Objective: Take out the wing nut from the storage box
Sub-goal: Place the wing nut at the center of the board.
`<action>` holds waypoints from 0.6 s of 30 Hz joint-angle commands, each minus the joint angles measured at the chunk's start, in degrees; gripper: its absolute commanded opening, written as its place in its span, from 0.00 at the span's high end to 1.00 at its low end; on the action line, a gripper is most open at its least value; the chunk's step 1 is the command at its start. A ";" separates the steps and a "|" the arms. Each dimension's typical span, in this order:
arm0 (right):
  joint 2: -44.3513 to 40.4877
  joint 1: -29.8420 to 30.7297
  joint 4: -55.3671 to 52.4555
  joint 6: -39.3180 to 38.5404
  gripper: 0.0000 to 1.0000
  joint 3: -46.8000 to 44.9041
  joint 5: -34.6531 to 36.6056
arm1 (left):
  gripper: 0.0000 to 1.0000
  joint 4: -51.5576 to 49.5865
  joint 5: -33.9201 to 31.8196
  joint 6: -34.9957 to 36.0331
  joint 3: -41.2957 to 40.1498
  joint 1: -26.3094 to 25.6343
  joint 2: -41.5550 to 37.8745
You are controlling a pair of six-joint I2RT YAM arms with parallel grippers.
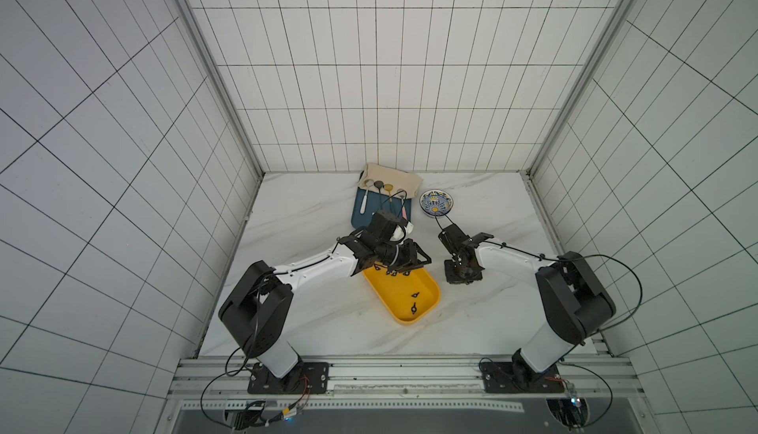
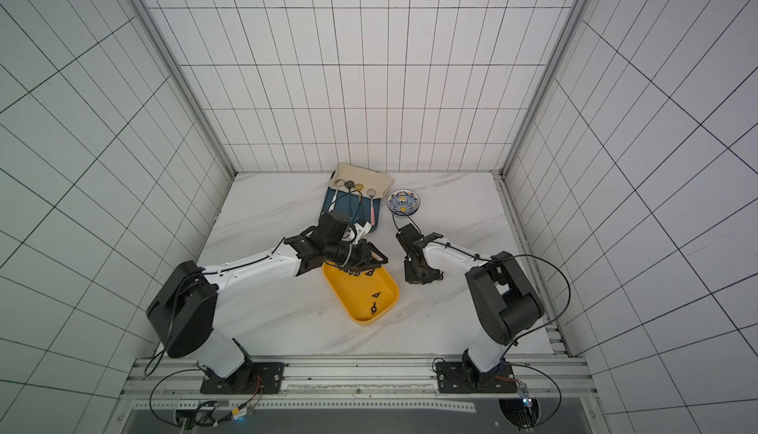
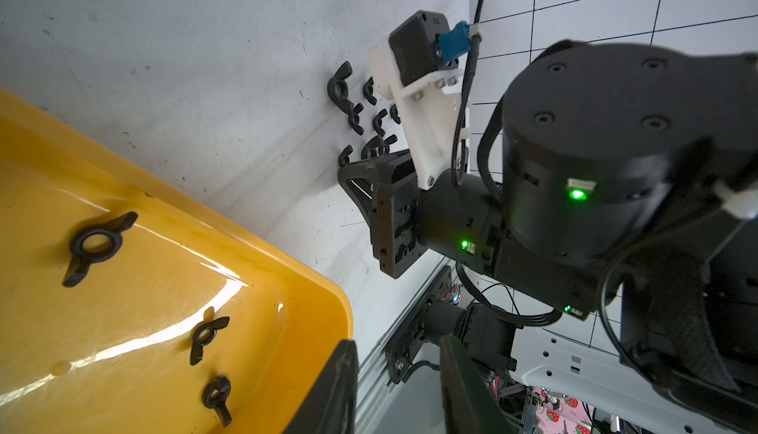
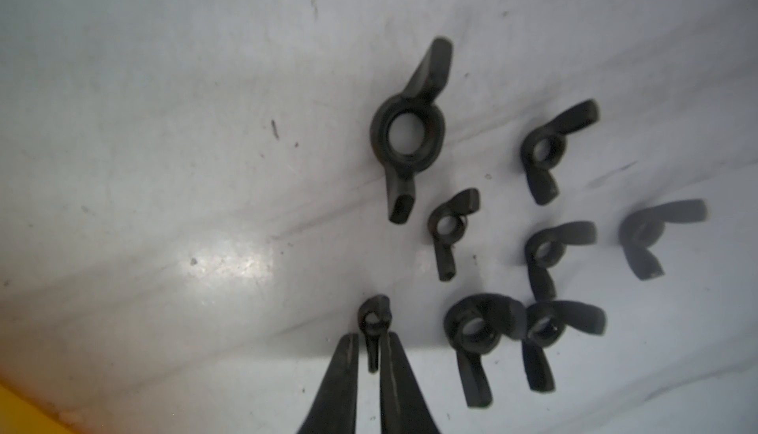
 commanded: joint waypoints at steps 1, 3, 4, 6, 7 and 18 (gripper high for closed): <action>0.39 -0.61 -0.41 0.42 0.83 -1.49 -0.37 | 0.63 0.46 0.44 0.48 -0.57 0.67 -0.20; -0.49 -0.55 -0.74 0.46 0.82 -1.55 -0.36 | 0.63 0.28 0.44 0.50 -1.04 1.39 -0.81; -1.25 -0.60 -1.12 0.50 0.81 -1.34 -0.37 | 0.63 0.15 0.52 0.59 -1.27 1.81 -1.03; -3.16 -0.61 -2.08 0.55 0.79 -1.33 -0.12 | 0.63 -0.24 0.57 1.00 -2.11 3.40 -1.95; -4.20 -0.56 -2.56 0.67 0.79 -1.33 0.10 | 0.63 -0.46 0.33 1.18 -2.63 4.53 -2.43; -17.53 5.20 -12.68 4.17 1.00 -1.58 -0.25 | 0.71 -2.75 -0.61 3.59 1.37 14.47 1.53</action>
